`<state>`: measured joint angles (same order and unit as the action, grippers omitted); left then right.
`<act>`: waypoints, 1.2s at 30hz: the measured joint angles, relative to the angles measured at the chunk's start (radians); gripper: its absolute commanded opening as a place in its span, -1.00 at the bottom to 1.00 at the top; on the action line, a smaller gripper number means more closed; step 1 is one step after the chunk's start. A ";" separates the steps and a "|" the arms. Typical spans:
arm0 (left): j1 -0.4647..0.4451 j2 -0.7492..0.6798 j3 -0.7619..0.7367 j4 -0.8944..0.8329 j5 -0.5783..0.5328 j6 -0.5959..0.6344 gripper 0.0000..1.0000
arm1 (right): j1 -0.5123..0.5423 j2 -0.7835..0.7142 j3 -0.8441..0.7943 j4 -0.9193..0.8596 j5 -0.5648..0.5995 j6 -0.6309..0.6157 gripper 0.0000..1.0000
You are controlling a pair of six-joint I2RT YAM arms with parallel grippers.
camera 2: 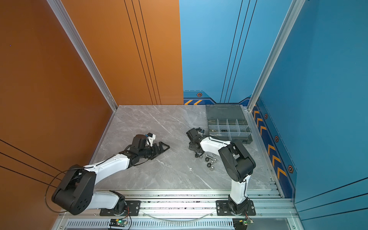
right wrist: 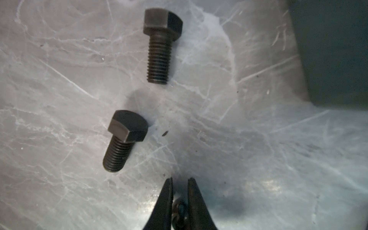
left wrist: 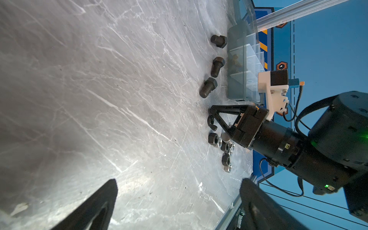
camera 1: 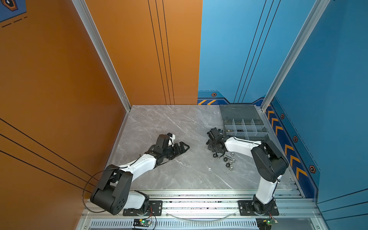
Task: Sort the screws and nuts into containers
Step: 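Close the right gripper on the black wing nut, then lift the black wing nut and carry it over the organizer box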
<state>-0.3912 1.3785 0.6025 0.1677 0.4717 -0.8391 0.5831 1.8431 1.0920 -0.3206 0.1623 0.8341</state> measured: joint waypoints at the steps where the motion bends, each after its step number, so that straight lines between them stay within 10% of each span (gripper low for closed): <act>1: 0.000 0.000 0.000 0.001 0.000 0.000 0.95 | 0.000 0.000 0.000 0.000 0.000 0.000 -0.80; 21: 0.005 0.000 0.000 0.000 0.000 0.000 0.95 | -0.065 -0.115 -0.033 0.050 -0.064 -0.127 -1.00; 36: 0.005 0.000 0.000 0.000 0.000 0.000 0.95 | -0.490 -0.259 0.080 0.018 -0.114 -0.294 -1.00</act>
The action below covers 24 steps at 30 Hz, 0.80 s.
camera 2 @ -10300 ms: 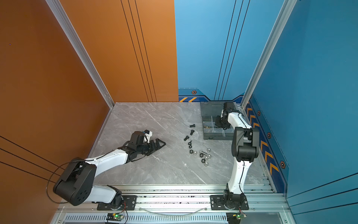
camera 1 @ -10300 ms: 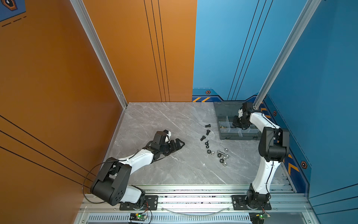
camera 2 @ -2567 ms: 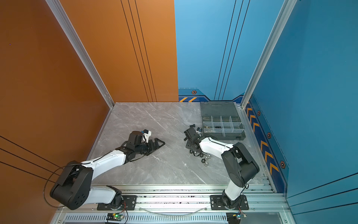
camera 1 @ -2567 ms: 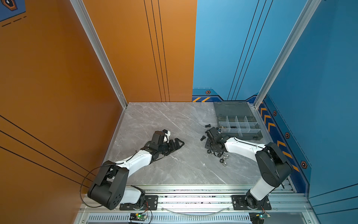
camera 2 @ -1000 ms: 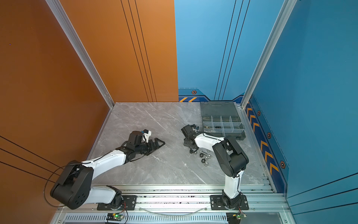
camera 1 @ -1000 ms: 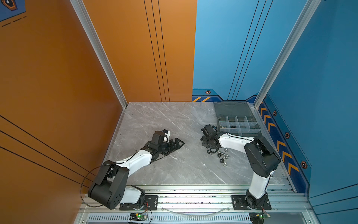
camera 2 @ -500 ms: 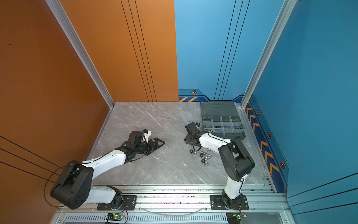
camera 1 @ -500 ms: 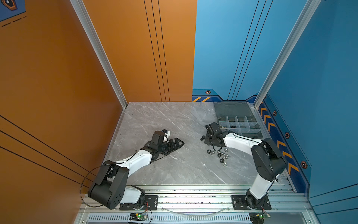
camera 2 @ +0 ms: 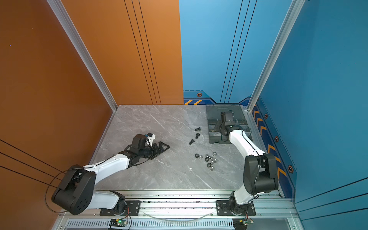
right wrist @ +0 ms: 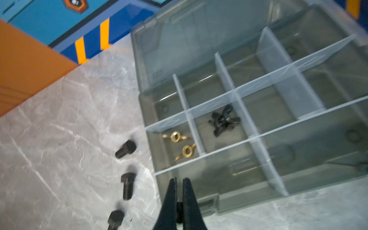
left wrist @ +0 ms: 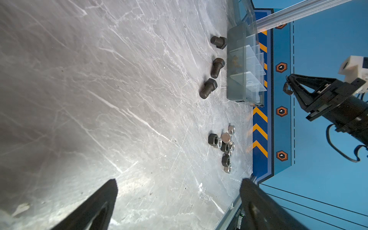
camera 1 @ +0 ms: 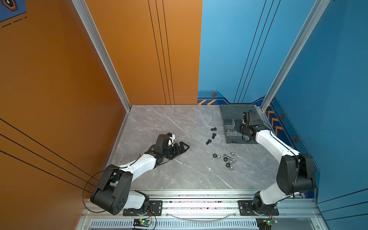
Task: Sort the screws and nuts into containers
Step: 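Lift the black wing nut and carry it over the organizer box, then open the right gripper to drop the wing nut into a compartment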
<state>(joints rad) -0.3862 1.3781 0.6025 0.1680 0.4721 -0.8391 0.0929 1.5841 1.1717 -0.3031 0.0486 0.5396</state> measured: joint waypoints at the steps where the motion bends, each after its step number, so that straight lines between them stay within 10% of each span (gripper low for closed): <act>1: 0.000 0.000 0.000 0.000 0.000 0.000 0.95 | -0.027 0.015 0.023 -0.003 0.000 -0.003 -1.00; 24: -0.002 -0.017 0.000 -0.014 -0.001 0.000 0.95 | -0.142 0.358 0.259 -0.047 -0.072 -0.019 -0.94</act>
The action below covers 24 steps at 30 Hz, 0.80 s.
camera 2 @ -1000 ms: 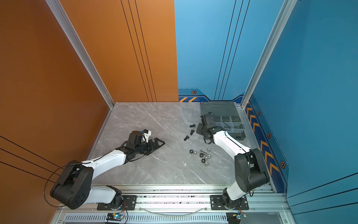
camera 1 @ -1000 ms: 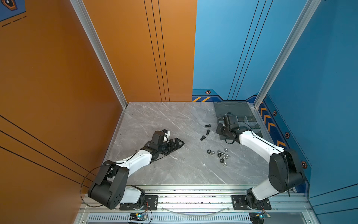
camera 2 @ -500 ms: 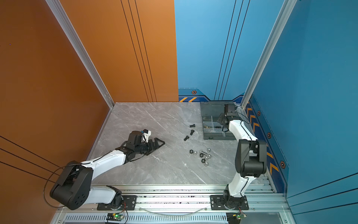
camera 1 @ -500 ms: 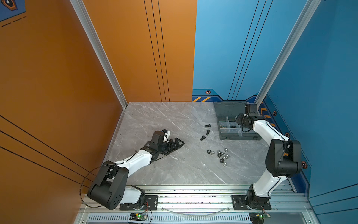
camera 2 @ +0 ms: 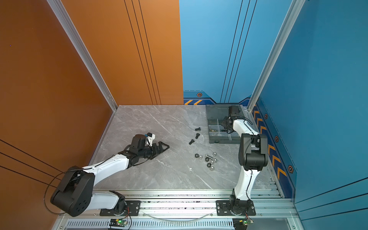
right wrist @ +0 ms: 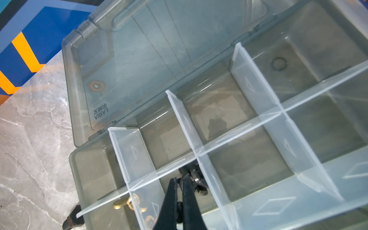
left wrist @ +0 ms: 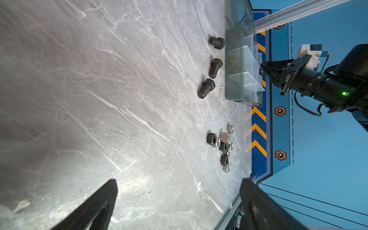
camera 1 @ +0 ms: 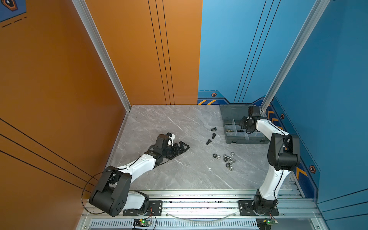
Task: Sort the screws and nuts into containers
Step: 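Open the right gripper to drop the wing nut into a compartment, then move the right gripper down to the cluster of hex nuts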
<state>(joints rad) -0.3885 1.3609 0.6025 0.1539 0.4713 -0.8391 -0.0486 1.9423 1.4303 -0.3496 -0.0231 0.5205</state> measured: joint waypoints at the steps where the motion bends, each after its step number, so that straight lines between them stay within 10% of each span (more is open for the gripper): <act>1: -0.001 0.000 0.000 -0.002 -0.002 0.000 0.95 | 0.000 0.003 0.002 0.000 -0.001 0.000 -0.91; 24: -0.005 0.000 0.002 -0.011 -0.010 0.000 0.95 | 0.018 -0.166 -0.051 -0.055 -0.083 -0.001 -0.14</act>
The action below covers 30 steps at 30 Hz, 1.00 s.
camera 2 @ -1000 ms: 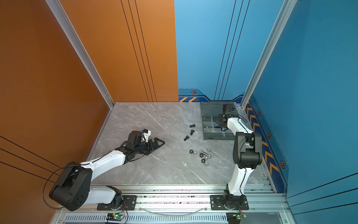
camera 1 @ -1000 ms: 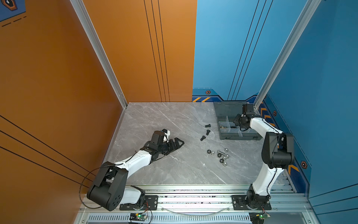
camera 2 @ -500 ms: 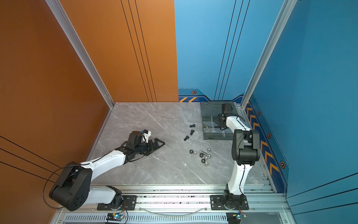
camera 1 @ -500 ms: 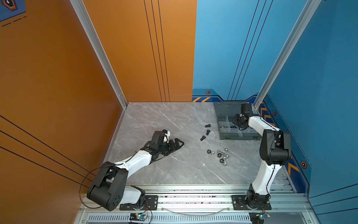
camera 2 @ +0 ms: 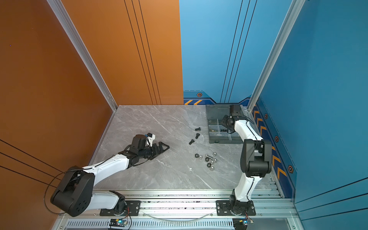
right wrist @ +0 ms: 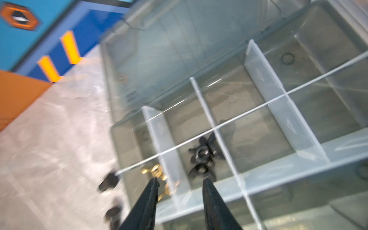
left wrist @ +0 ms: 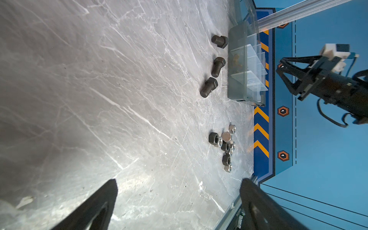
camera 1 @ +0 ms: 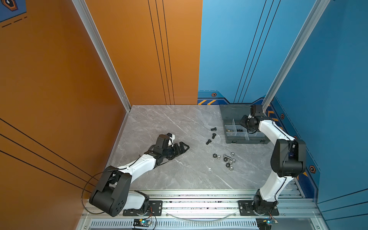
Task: Sort the screws and nuts into containers
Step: 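Move the right gripper down to the cluster of hex nuts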
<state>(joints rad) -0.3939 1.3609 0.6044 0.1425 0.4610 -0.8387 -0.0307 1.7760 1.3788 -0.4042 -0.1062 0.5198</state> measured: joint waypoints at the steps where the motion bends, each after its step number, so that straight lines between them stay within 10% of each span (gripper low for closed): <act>1: 0.000 0.000 0.000 0.000 0.000 0.000 0.95 | 0.006 -0.030 -0.010 -0.001 -0.007 0.000 -0.13; 30: -0.010 -0.023 -0.013 0.003 -0.015 -0.002 0.95 | 0.407 -0.437 -0.390 -0.101 -0.040 0.074 0.10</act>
<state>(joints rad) -0.4038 1.3376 0.5915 0.1459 0.4461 -0.8406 0.3767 1.3388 0.9890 -0.5056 -0.1459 0.5941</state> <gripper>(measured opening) 0.976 0.545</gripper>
